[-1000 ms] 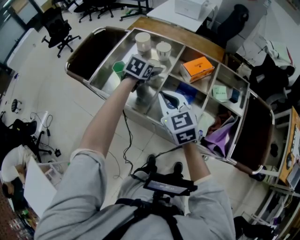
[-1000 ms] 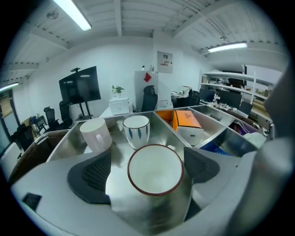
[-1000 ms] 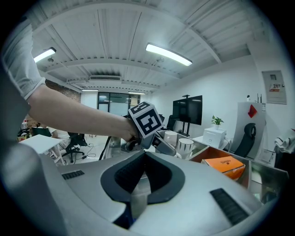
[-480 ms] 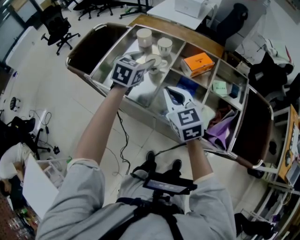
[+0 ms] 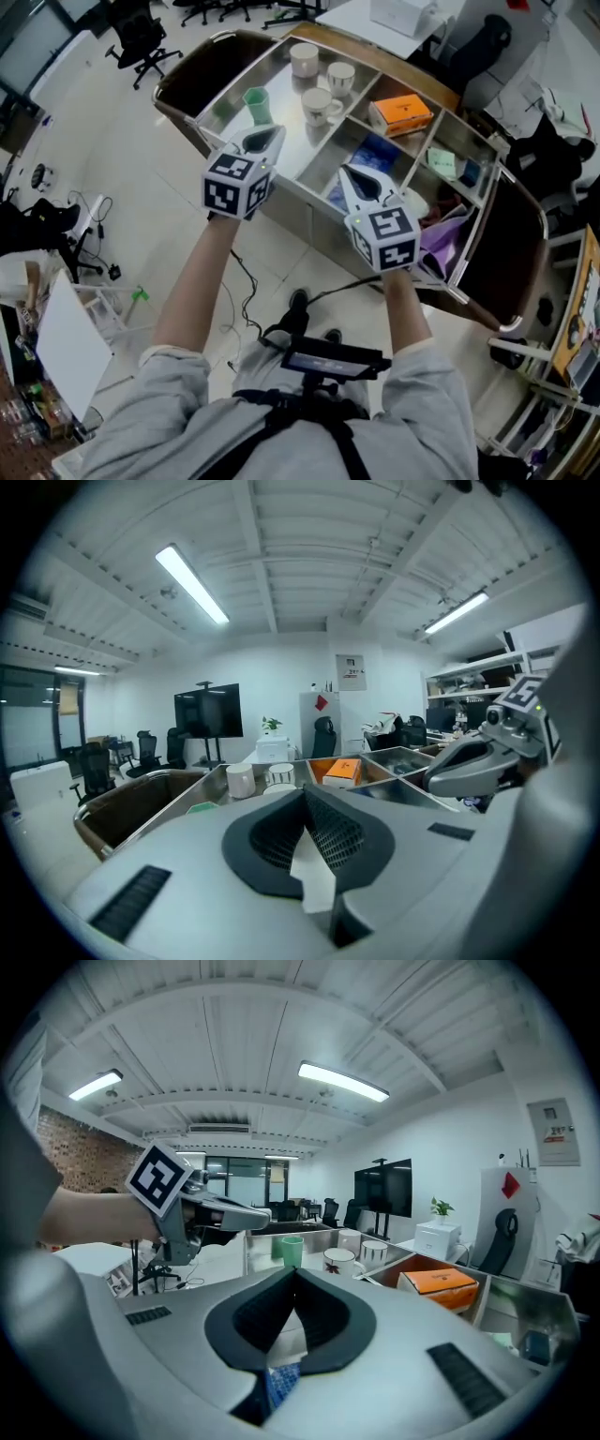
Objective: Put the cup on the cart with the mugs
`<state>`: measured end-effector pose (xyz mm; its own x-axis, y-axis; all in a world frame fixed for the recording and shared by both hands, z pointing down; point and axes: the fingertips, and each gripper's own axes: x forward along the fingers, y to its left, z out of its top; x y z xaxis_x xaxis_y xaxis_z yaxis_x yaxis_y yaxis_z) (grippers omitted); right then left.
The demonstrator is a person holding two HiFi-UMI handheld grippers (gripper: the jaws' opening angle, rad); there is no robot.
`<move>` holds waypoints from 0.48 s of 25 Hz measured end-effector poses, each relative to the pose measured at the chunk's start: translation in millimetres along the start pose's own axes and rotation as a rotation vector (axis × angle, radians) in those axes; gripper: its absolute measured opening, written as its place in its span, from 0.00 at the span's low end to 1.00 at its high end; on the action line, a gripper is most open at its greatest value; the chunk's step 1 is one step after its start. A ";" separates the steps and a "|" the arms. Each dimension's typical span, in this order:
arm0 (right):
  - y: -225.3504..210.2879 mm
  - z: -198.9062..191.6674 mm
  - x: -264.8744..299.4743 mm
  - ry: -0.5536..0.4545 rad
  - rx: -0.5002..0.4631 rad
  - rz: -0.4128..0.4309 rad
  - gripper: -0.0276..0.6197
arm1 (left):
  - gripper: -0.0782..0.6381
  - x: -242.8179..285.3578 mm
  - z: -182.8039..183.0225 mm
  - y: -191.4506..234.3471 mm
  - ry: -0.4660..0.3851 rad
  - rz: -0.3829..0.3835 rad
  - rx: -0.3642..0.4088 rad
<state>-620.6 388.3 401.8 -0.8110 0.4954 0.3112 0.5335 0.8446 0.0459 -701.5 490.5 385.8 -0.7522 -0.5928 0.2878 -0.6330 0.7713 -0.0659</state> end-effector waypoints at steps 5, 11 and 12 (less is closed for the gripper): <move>10.8 -11.0 -37.1 -0.021 0.019 0.037 0.05 | 0.12 -64.7 -33.8 -20.3 -0.013 0.112 -0.082; 22.2 -35.4 -81.2 -0.025 0.044 0.057 0.05 | 0.12 -129.1 -84.1 -45.6 0.009 0.222 -0.159; 23.1 -38.2 -88.1 -0.028 0.053 0.059 0.05 | 0.12 -138.1 -89.2 -48.8 0.012 0.238 -0.162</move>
<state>-527.7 356.4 411.7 -0.7857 0.5492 0.2847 0.5674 0.8231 -0.0219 -550.4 555.5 434.5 -0.8734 -0.3884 0.2938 -0.4007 0.9160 0.0198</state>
